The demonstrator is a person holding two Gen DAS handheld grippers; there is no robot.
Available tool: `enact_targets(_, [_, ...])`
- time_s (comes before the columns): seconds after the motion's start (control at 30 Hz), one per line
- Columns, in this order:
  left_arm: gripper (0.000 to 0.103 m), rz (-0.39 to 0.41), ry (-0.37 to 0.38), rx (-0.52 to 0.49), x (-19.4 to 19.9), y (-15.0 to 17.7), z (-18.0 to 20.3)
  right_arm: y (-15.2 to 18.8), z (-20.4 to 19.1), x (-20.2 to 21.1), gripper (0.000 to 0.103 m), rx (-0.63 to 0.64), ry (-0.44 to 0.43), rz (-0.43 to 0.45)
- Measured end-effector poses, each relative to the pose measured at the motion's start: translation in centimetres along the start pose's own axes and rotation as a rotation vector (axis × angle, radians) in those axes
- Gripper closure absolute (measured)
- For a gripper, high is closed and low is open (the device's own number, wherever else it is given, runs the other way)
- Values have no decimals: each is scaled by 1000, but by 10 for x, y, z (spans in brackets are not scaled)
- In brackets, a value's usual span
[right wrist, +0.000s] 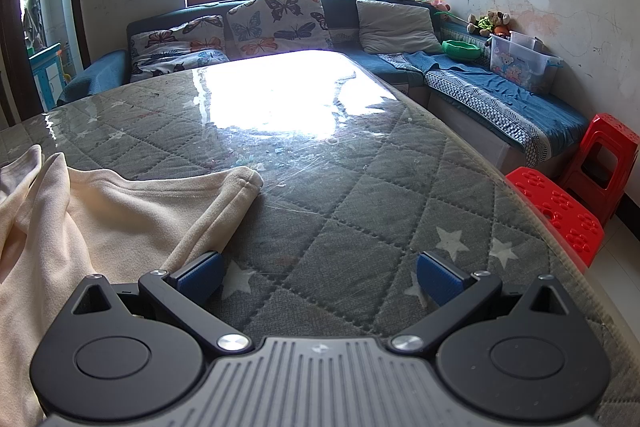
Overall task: Fold clothes
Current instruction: 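Move both grippers toward the crumpled cream sweatshirt on the table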
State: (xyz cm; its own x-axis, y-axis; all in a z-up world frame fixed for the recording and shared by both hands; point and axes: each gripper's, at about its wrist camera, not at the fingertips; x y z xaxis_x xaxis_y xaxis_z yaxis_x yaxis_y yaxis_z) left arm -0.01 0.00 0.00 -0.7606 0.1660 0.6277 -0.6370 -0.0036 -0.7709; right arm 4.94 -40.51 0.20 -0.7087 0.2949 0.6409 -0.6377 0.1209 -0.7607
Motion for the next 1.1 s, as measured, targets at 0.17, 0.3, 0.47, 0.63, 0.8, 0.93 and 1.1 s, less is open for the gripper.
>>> enact_targets(0.17, [0, 1, 0, -1, 0, 0, 0, 1, 0, -2, 0, 1, -2, 0])
enact_targets(0.3, [0, 0, -1, -2, 0, 0, 0, 3, 3, 3, 0, 6, -18, 4])
enact_targets(0.47, [0, -1, -12, -4, 2, 0, 2, 13, 16, 11, 0, 13, -65, -2])
enact_targets(0.63, [0, -3, -28, 4, 2, 0, 5, 28, 21, 30, 0, 41, -100, 0])
enact_targets(0.8, [0, -9, -50, 13, 6, 3, 11, 37, 23, 51, 0, 54, -122, 14])
enact_targets(0.93, [0, -19, -60, 28, 11, 7, 19, 41, 23, 66, 0, 52, -143, 30])
enact_targets(1.1, [0, -38, -34, 39, 22, 11, 35, 49, 18, 80, 0, 61, -172, 38])
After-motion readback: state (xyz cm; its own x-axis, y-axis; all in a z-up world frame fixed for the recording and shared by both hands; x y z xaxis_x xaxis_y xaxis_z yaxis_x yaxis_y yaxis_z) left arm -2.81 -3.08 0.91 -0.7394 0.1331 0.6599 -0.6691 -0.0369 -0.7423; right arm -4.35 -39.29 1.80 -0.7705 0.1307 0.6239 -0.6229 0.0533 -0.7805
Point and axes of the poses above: each gripper's, at about its wrist camera, not at the fingertips, and x roughly against the way its jaws point, z to its right, y to its underside, and after that the axes turned 9 degrees about y, right-handed
